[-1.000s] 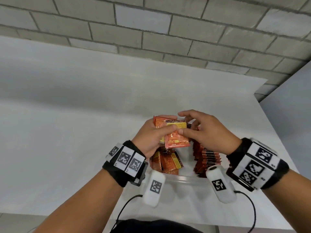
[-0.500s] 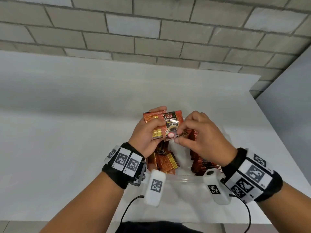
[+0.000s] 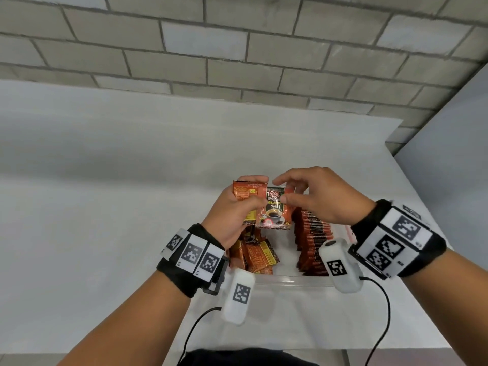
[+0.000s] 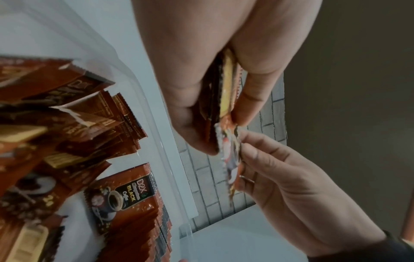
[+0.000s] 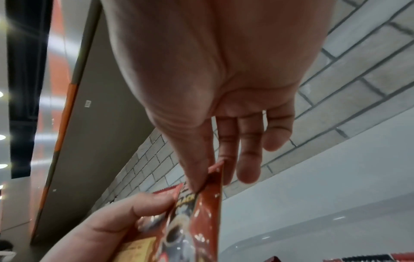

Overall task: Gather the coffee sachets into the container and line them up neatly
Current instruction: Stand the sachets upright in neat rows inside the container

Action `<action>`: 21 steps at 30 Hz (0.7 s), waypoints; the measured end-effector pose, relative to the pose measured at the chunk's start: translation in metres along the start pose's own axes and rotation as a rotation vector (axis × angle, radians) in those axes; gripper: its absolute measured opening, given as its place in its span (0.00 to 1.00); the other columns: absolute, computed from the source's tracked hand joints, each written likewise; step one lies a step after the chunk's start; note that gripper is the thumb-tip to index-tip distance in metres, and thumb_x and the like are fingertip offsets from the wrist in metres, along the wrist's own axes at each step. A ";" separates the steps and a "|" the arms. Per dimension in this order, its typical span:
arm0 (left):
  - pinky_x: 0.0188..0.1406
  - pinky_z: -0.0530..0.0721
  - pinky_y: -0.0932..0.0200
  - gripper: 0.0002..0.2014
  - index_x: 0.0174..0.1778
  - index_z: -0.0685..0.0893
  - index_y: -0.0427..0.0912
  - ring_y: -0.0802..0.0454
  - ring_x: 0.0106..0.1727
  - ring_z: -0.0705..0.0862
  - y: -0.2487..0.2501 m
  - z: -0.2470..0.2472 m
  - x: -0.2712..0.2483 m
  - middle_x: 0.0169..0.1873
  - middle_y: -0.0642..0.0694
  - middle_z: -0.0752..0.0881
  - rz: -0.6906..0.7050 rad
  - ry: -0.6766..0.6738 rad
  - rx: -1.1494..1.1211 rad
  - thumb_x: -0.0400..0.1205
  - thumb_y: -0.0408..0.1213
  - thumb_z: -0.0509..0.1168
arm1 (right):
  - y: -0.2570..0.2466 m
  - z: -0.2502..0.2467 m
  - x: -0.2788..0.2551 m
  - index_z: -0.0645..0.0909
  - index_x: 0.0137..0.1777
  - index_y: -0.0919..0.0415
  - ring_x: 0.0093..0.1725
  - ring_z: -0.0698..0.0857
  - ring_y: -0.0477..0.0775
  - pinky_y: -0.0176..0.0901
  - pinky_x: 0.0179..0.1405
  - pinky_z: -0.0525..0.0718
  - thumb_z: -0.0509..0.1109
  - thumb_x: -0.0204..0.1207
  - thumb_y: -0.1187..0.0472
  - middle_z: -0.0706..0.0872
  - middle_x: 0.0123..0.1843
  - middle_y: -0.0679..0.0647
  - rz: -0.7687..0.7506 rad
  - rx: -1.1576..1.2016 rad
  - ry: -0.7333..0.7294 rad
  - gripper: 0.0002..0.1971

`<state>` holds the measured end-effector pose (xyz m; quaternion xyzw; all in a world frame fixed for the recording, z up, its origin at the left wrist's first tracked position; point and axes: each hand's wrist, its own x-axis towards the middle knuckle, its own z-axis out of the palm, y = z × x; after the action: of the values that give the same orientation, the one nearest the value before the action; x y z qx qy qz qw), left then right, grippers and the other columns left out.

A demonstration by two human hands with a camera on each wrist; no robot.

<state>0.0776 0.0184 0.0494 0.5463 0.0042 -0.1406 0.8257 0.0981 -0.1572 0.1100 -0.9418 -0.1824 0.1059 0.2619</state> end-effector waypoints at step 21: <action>0.36 0.86 0.55 0.09 0.59 0.81 0.40 0.46 0.34 0.85 -0.005 -0.040 0.002 0.37 0.40 0.87 -0.090 0.206 -0.238 0.83 0.31 0.62 | 0.048 0.043 0.054 0.84 0.44 0.60 0.43 0.82 0.54 0.40 0.37 0.75 0.73 0.74 0.60 0.84 0.44 0.53 0.259 -0.556 -0.207 0.04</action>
<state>0.0842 0.0522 0.0291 0.4552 0.1300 -0.1191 0.8727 0.1487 -0.1540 0.0432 -0.9769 -0.1085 0.1796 -0.0411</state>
